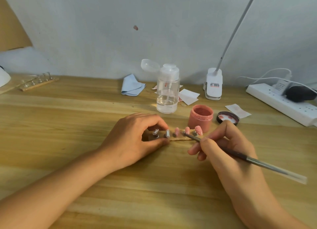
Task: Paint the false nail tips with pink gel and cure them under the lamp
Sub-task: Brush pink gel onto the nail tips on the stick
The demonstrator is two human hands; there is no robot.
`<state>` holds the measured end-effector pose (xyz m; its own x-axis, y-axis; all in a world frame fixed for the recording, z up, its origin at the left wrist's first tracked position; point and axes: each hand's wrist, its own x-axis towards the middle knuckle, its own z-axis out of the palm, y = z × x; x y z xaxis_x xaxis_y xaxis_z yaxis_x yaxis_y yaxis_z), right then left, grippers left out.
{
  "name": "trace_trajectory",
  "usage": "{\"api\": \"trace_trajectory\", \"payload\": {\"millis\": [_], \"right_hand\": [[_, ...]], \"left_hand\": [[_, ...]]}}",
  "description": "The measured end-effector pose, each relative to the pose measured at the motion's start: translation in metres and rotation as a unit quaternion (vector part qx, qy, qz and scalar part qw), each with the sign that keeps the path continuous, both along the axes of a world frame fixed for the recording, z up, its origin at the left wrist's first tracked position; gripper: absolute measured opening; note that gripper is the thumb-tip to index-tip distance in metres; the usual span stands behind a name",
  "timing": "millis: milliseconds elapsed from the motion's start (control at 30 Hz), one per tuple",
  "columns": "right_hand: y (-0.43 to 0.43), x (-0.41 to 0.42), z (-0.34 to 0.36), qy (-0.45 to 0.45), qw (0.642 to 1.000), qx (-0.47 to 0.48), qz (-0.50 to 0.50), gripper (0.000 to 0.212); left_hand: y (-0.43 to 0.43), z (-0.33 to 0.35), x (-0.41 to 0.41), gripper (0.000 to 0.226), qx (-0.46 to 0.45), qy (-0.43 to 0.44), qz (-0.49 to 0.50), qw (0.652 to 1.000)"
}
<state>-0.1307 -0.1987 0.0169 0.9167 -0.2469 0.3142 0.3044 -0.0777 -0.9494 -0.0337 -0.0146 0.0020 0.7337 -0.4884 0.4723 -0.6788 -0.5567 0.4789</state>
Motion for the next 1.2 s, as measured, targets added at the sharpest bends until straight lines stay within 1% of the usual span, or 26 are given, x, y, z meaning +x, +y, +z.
{"api": "trace_trajectory", "payload": {"millis": [67, 167, 300, 400, 633, 767, 867, 1000, 1200], "right_hand": [[0.0006, -0.0002, -0.0016, 0.004, 1.000, 0.005, 0.012, 0.022], [0.0015, -0.0003, -0.0017, 0.008, 1.000, -0.008, 0.029, 0.015], [-0.0008, 0.0017, 0.0008, 0.018, 0.999, -0.028, 0.021, 0.004], [-0.0010, 0.0015, 0.0018, 0.034, 0.998, -0.041, 0.014, 0.004], [-0.0010, 0.0084, 0.0022, 0.087, 0.996, -0.014, -0.006, 0.009], [0.0023, 0.0018, 0.0027, 0.061, 0.998, -0.001, 0.002, 0.018], [0.0039, 0.0021, 0.0021, 0.060, 0.998, 0.016, -0.008, 0.028], [0.0038, 0.0021, 0.0021, 0.050, 0.999, 0.004, 0.005, 0.028], [0.0041, 0.0003, 0.0012, 0.043, 0.999, -0.008, 0.024, 0.023]], "left_hand": [[0.0004, -0.0004, 0.0005, 0.020, 0.002, -0.003, -0.001, 1.000], [0.0013, -0.0005, 0.0009, 0.021, 0.005, -0.007, -0.002, 1.000], [0.0014, -0.0004, 0.0010, 0.020, 0.004, -0.009, -0.003, 1.000], [0.0018, -0.0006, 0.0004, 0.020, 0.005, -0.011, -0.003, 1.000], [0.0009, -0.0004, 0.0010, 0.020, 0.002, -0.007, -0.010, 1.000], [0.0010, -0.0003, 0.0013, 0.020, 0.002, -0.002, -0.009, 1.000], [0.0012, 0.0002, 0.0012, 0.020, 0.004, -0.004, -0.005, 1.000], [0.0005, 0.0004, 0.0011, 0.020, 0.005, 0.000, -0.006, 1.000], [0.0005, 0.0005, 0.0009, 0.020, -0.003, 0.007, -0.009, 1.000]]}}
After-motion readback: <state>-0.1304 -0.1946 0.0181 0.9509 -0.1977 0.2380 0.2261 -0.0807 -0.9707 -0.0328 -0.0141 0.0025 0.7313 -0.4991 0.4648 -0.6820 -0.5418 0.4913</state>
